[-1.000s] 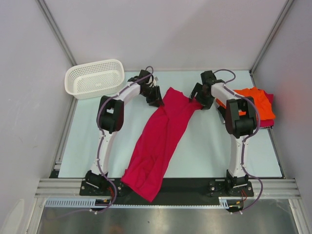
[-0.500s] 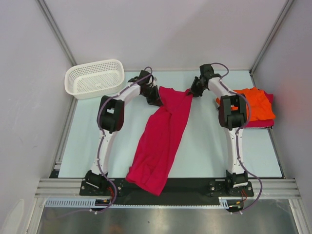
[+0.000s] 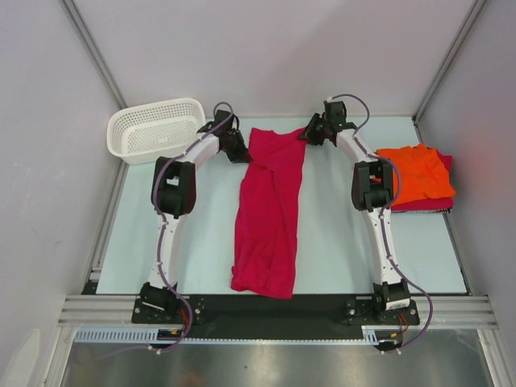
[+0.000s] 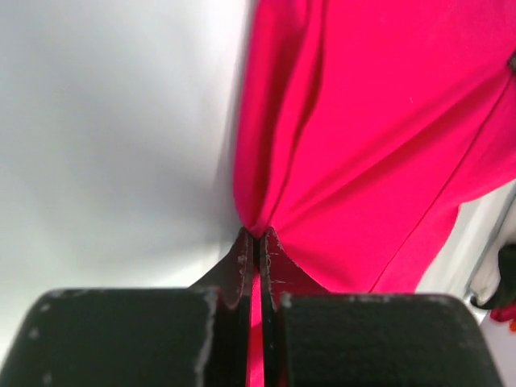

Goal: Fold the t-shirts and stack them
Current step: Rotate the tshirt 90 degrees, then grab the bottom of the folded rectangular tshirt with both arms

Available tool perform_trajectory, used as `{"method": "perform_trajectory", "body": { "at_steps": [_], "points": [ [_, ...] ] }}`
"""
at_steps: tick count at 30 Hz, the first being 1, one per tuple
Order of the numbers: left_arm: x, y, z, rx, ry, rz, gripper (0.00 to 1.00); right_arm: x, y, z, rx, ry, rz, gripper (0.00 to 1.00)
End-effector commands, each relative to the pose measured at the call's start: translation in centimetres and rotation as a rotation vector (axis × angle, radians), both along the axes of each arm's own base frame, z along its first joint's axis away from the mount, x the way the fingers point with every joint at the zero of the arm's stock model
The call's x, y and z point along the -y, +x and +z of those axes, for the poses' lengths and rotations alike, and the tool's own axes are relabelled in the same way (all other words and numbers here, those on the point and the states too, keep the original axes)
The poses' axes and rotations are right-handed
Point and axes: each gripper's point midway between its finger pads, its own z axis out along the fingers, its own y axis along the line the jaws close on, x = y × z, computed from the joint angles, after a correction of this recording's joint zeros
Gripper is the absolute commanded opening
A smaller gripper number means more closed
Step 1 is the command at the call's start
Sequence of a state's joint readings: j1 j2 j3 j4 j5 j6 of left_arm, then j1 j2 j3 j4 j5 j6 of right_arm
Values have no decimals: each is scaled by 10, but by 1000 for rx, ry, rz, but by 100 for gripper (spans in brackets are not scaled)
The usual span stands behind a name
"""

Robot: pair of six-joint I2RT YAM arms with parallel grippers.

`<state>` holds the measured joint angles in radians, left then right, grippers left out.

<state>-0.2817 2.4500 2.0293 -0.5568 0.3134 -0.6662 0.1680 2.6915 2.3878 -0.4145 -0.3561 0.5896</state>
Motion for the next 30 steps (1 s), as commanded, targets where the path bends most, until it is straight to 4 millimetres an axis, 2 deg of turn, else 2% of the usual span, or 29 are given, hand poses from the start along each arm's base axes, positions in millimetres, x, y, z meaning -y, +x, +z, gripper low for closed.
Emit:
{"method": "perform_trajectory", "body": {
  "at_steps": [1,2,3,4,5,6,7,8,9,11,12,13,15,16,17,18,19,20,21,22,24,25,27,28,29,30],
  "points": [
    [-46,34,19,63,76,162,0,26,55,41,216,59,-131,24],
    [-53,39,20,71,81,183,0,28,57,39,215,68,-142,24],
    [-55,46,23,83,75,192,0,32,59,36,216,72,-151,29],
    [-56,49,26,89,63,189,7,34,60,35,216,75,-156,34],
    [-62,53,27,91,55,192,26,35,60,37,215,79,-155,43],
    [-64,59,34,103,46,190,58,37,58,43,219,80,-151,64],
    [-65,59,37,104,44,186,71,41,56,47,214,75,-149,79],
    [-68,60,42,114,54,186,91,42,54,52,220,69,-143,91],
    [-71,59,55,142,66,180,99,43,47,70,237,51,-129,99],
    [-74,59,72,188,76,170,100,48,38,91,258,23,-131,100],
    [-77,53,86,207,79,173,100,50,28,84,239,-5,-116,100],
    [-78,50,94,223,85,167,100,51,19,119,272,-11,-111,100],
    [-82,38,114,253,97,158,100,54,4,135,280,-35,-93,100],
    [-82,32,120,257,86,151,100,55,-14,152,276,-39,-85,100],
    [-76,22,140,279,49,123,100,56,-24,155,267,-41,-82,100],
    [-72,8,132,247,36,100,100,56,-34,165,273,-38,-80,100],
    [-65,-1,135,252,24,64,99,57,-55,170,251,-41,-74,100],
    [-62,-17,139,243,13,36,100,58,-65,175,246,-44,-72,100],
    [-58,-27,140,240,4,11,100,58,-78,171,220,-53,-64,100],
    [-50,-40,152,261,-6,-37,100,59,-97,174,206,-57,-63,100],
    [-40,-72,138,188,-24,-115,95,59,-120,162,150,-67,-64,100],
    [-30,-88,140,193,-21,-187,94,57,-142,156,121,-68,-53,100],
    [-28,-123,120,99,15,-259,90,56,-163,147,83,-82,-59,98],
    [-22,-140,120,103,35,-324,88,56,-179,129,33,-88,-57,97],
    [-23,-162,102,44,50,-352,85,57,-189,139,48,-88,-63,97],
    [-23,-175,96,21,58,-372,81,56,-199,132,20,-96,-66,97]
  ]
}}
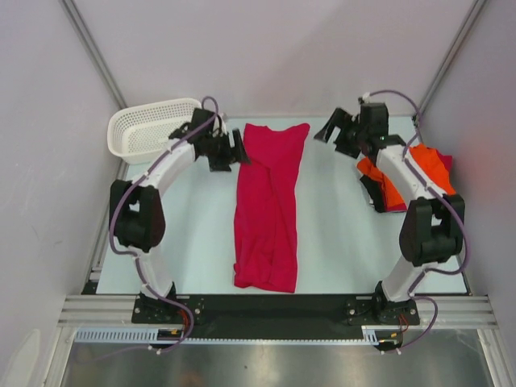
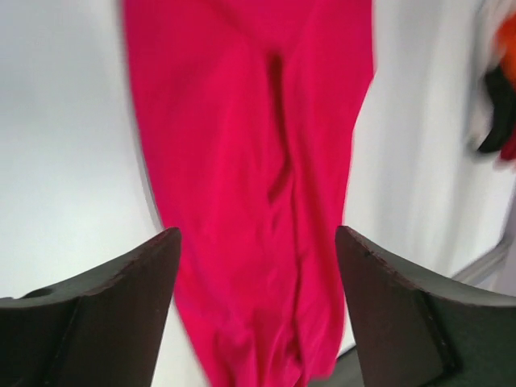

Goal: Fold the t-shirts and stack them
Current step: Grab the bottom of the folded rectangular tshirt with both arms

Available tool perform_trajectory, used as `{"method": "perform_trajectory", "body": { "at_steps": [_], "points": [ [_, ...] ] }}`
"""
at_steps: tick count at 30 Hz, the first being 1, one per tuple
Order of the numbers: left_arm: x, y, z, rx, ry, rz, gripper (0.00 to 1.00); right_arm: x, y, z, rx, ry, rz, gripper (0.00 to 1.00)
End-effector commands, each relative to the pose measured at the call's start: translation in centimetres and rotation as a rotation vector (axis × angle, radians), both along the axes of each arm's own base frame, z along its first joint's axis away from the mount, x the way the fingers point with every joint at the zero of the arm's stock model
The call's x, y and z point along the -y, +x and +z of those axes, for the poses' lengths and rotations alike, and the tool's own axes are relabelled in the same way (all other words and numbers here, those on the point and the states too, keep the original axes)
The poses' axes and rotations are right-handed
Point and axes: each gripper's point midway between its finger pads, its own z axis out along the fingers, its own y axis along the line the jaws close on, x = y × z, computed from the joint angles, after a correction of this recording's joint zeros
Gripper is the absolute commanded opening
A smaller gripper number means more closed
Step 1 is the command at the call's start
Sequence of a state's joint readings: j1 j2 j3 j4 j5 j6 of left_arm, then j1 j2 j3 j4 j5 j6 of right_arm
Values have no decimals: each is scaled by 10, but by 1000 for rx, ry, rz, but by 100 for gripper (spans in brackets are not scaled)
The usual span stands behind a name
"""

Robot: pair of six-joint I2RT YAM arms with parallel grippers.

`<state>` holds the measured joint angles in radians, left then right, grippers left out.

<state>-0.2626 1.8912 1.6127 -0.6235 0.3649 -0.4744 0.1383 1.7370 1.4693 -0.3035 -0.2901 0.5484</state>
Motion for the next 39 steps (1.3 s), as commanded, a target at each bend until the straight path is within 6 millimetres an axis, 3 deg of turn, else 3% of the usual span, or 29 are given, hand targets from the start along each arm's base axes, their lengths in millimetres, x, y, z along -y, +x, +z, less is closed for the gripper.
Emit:
{"method": "perform_trajectory", "body": {
  "at_steps": [1,2,9,18,24,30,39],
  "points": [
    [18,-93,-26,-122,58,-240,78,3,-50,-45,-163,-39,-17,97],
    [15,-115,-43,-180,70,-256,77,4,-63,-49,-179,-34,-24,97],
    [32,-201,-51,-274,99,-410,72,10,-106,-56,-247,-27,-29,96],
    [77,-269,-33,-279,141,-602,71,13,-142,-61,-278,-18,4,96],
    [87,-305,-36,-336,171,-640,70,18,-160,-65,-294,-21,22,96],
    [92,-336,-53,-421,184,-683,70,25,-167,-64,-295,-16,26,97],
    [100,-349,-85,-473,215,-745,63,29,-169,-63,-294,-10,32,97]
  ]
}}
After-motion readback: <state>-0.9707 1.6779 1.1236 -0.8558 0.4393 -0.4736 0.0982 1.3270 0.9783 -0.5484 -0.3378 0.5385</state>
